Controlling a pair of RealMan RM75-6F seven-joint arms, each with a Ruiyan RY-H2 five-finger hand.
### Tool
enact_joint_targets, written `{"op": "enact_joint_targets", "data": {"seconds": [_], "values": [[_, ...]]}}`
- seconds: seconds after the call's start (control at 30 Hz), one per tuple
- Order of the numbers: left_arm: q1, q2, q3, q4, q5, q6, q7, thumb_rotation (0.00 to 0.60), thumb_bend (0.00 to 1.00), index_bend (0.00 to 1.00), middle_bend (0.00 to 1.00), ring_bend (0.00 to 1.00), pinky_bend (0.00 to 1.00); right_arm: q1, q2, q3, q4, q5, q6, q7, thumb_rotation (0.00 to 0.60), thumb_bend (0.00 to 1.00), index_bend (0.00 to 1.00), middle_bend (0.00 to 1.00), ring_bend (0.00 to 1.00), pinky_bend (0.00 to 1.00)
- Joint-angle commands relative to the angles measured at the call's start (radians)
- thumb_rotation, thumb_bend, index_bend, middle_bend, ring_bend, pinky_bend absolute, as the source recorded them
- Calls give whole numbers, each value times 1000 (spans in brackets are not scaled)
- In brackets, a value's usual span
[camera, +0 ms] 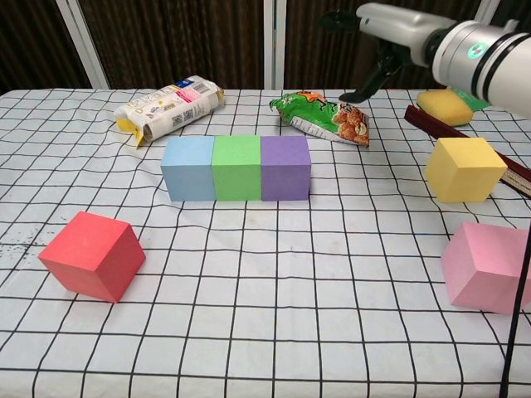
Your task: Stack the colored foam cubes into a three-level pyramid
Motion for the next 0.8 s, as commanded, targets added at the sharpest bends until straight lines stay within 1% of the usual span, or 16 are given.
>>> {"op": "enact_joint_targets", "data": {"seconds": [0.03,0.13,0.27,0.4,0.53,0.6,0.8], "values": [[-8,27,44,-39,60,-9,-17,600,0,84,229,27,27,-56,101,21,-125,1,76,-12,600,176,0,44,0,0],[-28,12,53,-51,85,-31,10,600,0,84,226,27,29,-91,158,12,-192,-14,112,-13,600,176,0,44,0,0],[-61,-27,46,-61,99,-55,43,600,0,84,209,27,29,-149,228,-11,-272,-43,165,5,600,176,0,44,0,0],[-97,-65,41,-61,117,-84,72,600,0,84,203,27,29,-201,284,-30,-327,-73,205,42,600,174,0,45,0,0],[-140,-97,50,-61,147,-126,90,600,1,82,202,27,33,-237,326,-41,-354,-88,225,78,600,164,0,45,0,0],[-164,-108,65,-61,166,-160,102,600,2,79,203,27,34,-250,342,-42,-361,-89,230,94,600,160,0,45,0,0],[-213,-143,92,-57,206,-212,140,600,3,74,203,27,34,-272,356,-51,-352,-96,235,123,600,159,0,45,0,0]]}}
